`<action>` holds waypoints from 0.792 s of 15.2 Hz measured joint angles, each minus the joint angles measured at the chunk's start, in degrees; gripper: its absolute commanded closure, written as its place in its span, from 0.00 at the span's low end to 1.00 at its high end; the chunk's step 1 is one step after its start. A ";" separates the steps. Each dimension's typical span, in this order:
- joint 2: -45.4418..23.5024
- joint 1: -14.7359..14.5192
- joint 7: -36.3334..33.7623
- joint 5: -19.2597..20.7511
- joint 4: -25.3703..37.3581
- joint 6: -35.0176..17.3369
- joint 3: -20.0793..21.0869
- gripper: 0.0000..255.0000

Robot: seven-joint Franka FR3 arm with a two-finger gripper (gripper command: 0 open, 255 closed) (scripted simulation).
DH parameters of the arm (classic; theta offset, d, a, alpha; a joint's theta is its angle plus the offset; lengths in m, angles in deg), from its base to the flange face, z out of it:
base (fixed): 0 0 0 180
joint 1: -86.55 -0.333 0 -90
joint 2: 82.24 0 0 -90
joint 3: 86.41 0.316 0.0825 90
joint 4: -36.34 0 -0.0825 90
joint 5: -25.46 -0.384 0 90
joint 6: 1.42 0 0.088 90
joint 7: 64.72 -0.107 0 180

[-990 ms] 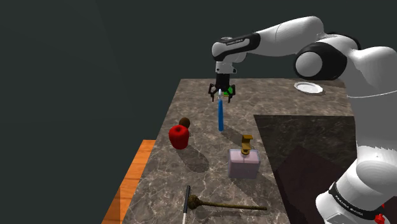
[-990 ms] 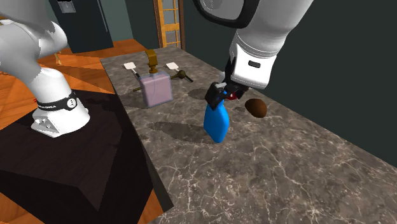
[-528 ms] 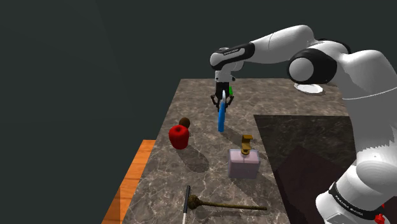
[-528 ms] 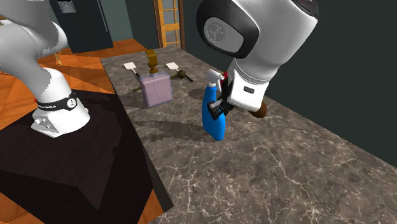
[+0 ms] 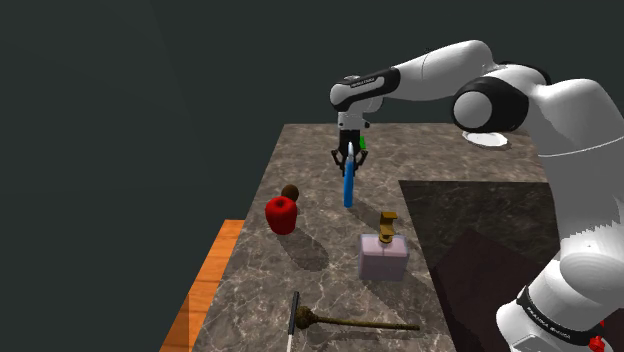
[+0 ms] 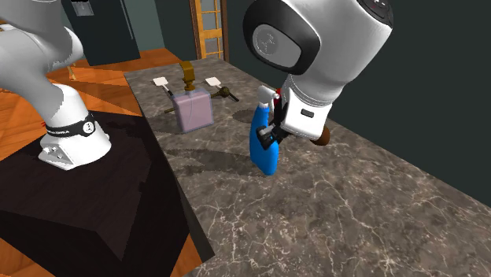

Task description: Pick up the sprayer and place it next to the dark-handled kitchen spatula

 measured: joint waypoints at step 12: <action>3.15 -0.01 -1.84 0.19 2.67 6.25 0.08 1.00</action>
